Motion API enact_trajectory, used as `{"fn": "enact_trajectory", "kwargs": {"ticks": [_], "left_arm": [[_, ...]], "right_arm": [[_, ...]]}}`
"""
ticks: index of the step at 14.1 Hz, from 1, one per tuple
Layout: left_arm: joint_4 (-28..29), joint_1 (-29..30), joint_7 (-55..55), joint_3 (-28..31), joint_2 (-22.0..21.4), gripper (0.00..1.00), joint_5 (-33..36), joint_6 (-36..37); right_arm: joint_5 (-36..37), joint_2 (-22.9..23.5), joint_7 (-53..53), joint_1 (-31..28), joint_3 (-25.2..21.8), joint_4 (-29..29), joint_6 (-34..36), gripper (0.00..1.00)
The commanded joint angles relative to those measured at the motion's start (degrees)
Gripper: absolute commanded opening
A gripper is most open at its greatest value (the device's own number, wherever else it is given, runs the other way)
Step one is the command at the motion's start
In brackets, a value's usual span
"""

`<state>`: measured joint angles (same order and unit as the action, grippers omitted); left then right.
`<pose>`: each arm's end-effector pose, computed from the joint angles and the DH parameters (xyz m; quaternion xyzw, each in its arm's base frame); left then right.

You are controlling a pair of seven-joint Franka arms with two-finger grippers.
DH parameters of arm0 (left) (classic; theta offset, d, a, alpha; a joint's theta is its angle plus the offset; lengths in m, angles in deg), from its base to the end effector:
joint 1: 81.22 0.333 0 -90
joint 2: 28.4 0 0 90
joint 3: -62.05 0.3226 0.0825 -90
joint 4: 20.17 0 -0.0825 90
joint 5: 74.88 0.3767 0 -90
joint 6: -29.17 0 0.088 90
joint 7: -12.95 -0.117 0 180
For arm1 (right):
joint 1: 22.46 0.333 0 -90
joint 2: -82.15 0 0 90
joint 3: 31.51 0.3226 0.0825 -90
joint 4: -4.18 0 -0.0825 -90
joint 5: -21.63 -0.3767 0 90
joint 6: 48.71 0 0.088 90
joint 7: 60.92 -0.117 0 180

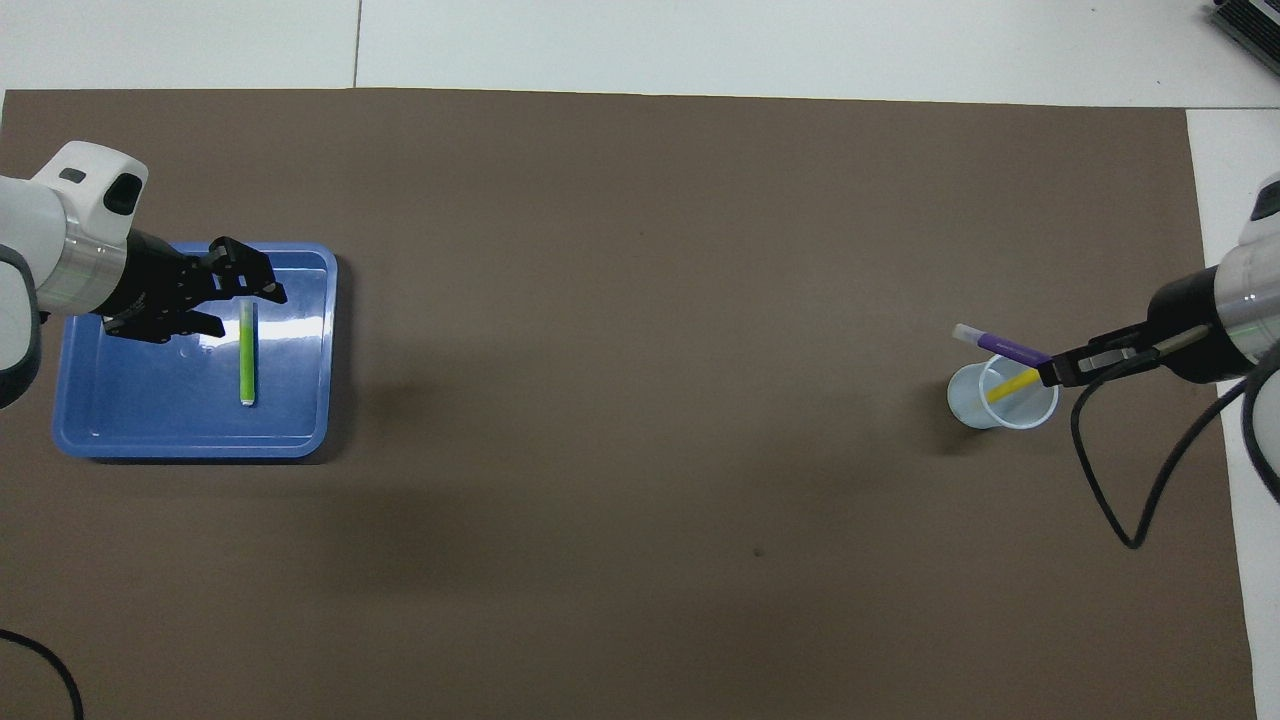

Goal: Right arm passes pens to left for tray arrangement
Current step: 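Lift the purple pen toward the left gripper while the left gripper approaches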

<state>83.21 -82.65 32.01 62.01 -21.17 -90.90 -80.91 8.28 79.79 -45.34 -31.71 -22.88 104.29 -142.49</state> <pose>0.5913 -0.0372 0.4724 0.9712 0.1993 -0.0278 0.1278 0.5340 0.0212 0.5694 -0.9861 -0.1175 0.0184 0.1163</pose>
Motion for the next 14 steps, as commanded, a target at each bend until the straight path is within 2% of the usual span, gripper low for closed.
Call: {"fn": "enact_trajectory", "kwargs": {"ticks": [1,4,6,9,14], "left_arm": [[-0.82,-0.67,11.83,-1.36,-1.69,0.81,-4.44,0.57],[-1.26,-0.85,22.48,-2.42,-3.27,0.81,-10.33,-0.31],[-1.08,-1.72,30.30,-2.86,-4.24,0.81,-13.86,-1.97],[-0.73,-4.01,40.76,-3.38,-4.77,0.80,-16.67,-5.83],[-0.29,-9.10,60.36,-3.38,-4.77,0.80,-20.02,-13.74]], "right_arm": [[-6.86,0.86,-7.21,1.94,1.30,-1.41,-4.11,0.00],[-7.84,1.04,-16.61,8.35,1.30,-0.71,-11.23,0.00],[-11.51,1.13,-22.93,11.61,1.30,0.17,-17.28,0.00],[-13.02,0.95,-29.72,16.18,1.30,3.16,-26.78,0.00],[-13.38,1.48,-41.76,23.30,1.30,5.10,-35.76,0.00]]}}
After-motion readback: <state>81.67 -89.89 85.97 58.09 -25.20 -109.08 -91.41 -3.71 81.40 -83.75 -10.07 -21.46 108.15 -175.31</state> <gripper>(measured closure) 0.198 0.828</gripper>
